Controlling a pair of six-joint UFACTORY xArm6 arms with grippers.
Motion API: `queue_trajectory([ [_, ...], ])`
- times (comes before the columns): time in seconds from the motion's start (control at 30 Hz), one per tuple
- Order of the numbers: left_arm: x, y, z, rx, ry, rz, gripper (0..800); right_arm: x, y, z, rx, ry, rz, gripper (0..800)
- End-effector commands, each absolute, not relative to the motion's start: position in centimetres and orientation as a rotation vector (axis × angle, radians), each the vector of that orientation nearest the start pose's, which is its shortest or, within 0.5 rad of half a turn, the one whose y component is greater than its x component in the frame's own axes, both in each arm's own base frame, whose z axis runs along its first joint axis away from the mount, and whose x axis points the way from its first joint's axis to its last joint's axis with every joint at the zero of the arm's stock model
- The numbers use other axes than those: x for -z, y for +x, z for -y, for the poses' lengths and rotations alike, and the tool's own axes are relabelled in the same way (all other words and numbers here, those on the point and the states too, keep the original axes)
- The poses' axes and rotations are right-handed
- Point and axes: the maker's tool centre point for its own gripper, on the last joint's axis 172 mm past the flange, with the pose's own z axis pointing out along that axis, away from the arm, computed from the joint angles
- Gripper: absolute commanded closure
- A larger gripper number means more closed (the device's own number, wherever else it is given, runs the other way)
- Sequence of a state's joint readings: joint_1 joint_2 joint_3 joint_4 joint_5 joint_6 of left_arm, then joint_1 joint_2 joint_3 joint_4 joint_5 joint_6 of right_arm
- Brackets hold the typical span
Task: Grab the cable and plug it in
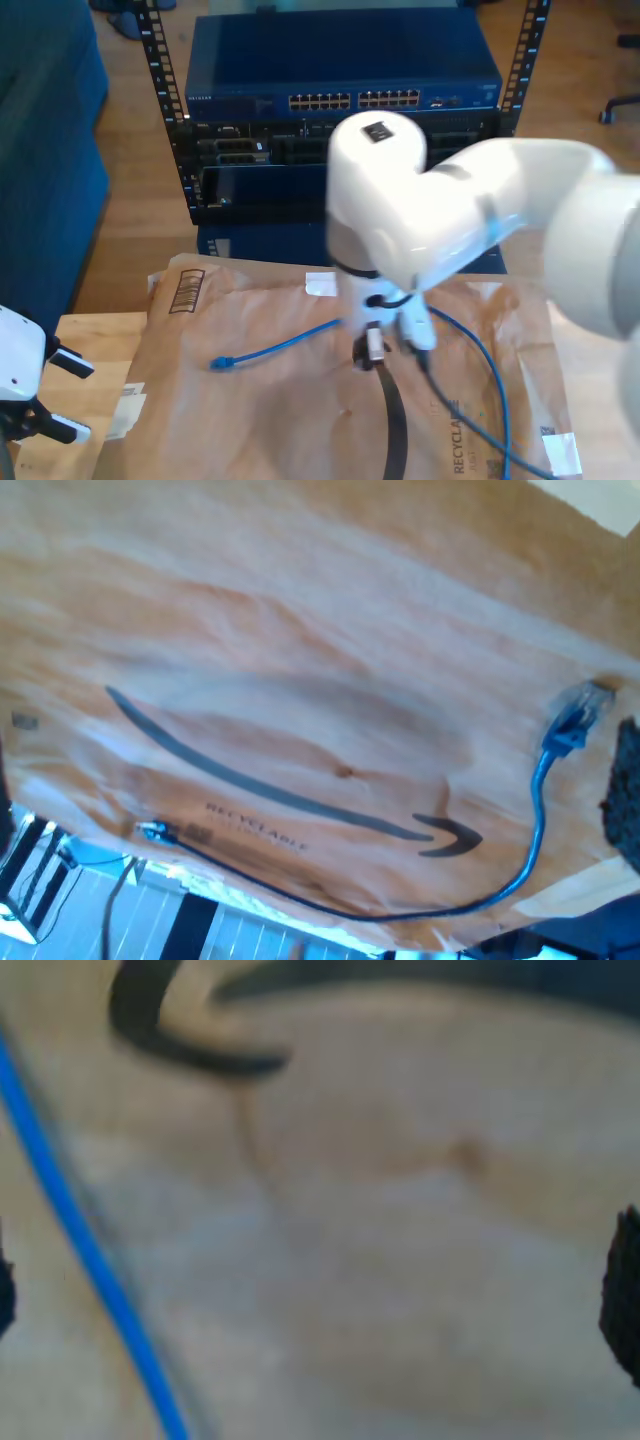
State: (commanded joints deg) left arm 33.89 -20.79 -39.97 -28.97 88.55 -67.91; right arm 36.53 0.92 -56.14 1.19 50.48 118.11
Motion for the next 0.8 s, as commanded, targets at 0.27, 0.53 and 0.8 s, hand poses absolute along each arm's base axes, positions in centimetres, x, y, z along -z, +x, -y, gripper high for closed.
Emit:
queue_trajectory([
  [0.27, -20.3, 28.3, -1.3, 0.830, 1.600, -2.200, 0, -15.4, 39.8, -31.5, -0.077, -2.237, -2.033, 9],
  [0.53, -18.6, 30.3, 1.7, 0.803, 1.662, -2.247, 0, -13.9, 40.1, -33.9, -0.061, -2.299, -1.924, 41],
  [0.8, -18.0, 30.2, 1.8, 0.820, 1.668, -2.253, 0, -10.0, 38.6, -36.2, -0.080, -2.404, -1.882, 42],
])
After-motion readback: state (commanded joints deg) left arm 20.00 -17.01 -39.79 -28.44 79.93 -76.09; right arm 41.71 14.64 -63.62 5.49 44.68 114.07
